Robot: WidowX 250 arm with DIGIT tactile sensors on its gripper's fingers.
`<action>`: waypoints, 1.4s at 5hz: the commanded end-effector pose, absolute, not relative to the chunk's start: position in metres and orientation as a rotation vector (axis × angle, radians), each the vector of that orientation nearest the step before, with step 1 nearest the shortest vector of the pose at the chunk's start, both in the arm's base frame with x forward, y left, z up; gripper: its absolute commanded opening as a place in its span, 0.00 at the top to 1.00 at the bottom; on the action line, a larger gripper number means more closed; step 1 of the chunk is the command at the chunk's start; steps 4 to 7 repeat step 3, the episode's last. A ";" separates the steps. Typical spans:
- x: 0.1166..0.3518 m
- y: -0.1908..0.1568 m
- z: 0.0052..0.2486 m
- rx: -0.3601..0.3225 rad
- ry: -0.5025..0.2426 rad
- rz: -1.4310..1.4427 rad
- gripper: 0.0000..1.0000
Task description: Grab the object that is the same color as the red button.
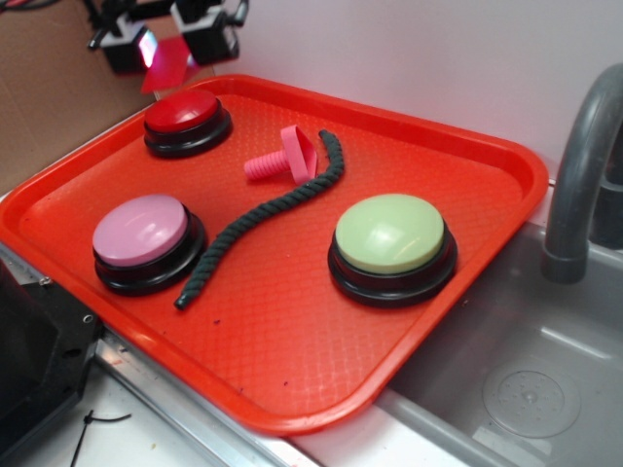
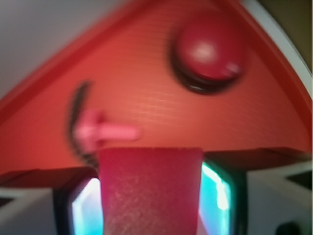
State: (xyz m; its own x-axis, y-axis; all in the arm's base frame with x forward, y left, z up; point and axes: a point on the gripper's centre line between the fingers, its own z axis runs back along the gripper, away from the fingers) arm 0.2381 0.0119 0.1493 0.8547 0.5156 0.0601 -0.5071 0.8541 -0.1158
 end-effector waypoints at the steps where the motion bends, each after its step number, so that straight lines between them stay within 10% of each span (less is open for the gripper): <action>1: 0.221 -0.006 0.195 -0.039 -0.143 0.154 1.00; 3: 0.225 0.011 0.177 0.093 -0.087 0.168 1.00; 7: 0.225 0.011 0.177 0.093 -0.087 0.168 1.00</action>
